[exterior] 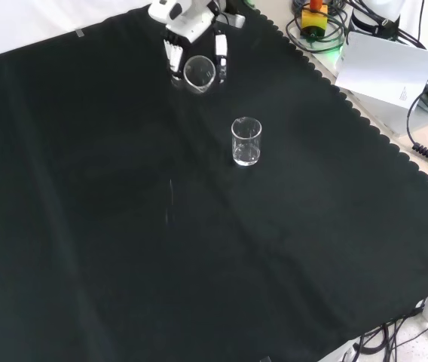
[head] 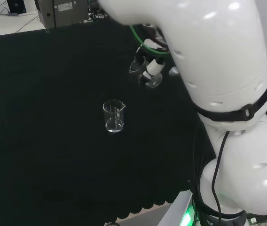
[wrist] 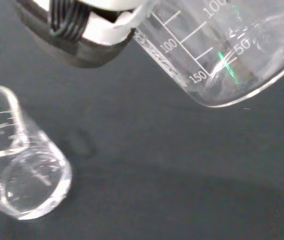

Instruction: Place the beaker back on the table.

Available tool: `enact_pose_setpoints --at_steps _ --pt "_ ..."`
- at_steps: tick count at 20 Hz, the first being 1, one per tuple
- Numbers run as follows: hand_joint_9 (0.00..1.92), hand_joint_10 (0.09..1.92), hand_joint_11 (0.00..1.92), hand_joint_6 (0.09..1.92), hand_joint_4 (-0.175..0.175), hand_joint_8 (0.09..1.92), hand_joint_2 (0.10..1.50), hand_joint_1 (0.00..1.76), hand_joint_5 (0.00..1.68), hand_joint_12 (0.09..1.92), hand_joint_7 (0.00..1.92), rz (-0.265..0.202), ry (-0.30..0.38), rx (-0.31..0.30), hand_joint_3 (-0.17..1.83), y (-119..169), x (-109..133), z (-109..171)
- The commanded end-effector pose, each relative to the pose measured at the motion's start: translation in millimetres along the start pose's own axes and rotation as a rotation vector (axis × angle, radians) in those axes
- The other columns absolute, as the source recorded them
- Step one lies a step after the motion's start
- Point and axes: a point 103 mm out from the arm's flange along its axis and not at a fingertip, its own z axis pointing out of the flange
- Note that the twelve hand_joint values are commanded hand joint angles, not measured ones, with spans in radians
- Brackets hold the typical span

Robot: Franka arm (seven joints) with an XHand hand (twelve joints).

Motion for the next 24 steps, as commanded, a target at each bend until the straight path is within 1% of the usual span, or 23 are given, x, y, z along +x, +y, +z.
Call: enact_pose_setpoints --at_steps 1,3,4,6,12,17,24 --pt "1.62 0.09 1.19 0.43 -0.151 0.50 1.02 1.43 1.28 0.94 1.34 -0.190 0.177 -0.083 -0.17 53 5 5" --pt "1.63 0.09 1.18 0.49 -0.167 0.53 1.01 1.50 1.26 0.73 1.34 -0.189 0.202 -0.096 -0.17 57 1 7" --pt "1.62 0.09 1.18 0.51 -0.172 0.54 1.01 1.52 1.25 0.67 1.34 -0.187 0.221 -0.103 -0.17 60 -2 9" --pt "1.62 0.09 1.18 0.53 -0.175 0.55 1.01 1.53 1.25 0.63 1.33 -0.187 0.248 -0.103 -0.17 64 -6 12" --pt "1.63 0.09 1.17 0.55 -0.175 0.57 1.01 1.53 1.24 0.61 1.33 -0.202 0.273 -0.076 -0.17 80 -10 24" --pt "1.63 0.09 1.17 0.55 -0.175 0.57 1.01 1.53 1.24 0.61 1.33 -0.207 0.284 -0.060 -0.17 91 -14 32" --pt "1.63 0.09 1.17 0.56 -0.175 0.58 1.01 1.53 1.24 0.62 1.33 -0.188 0.308 -0.059 -0.17 101 -27 44"
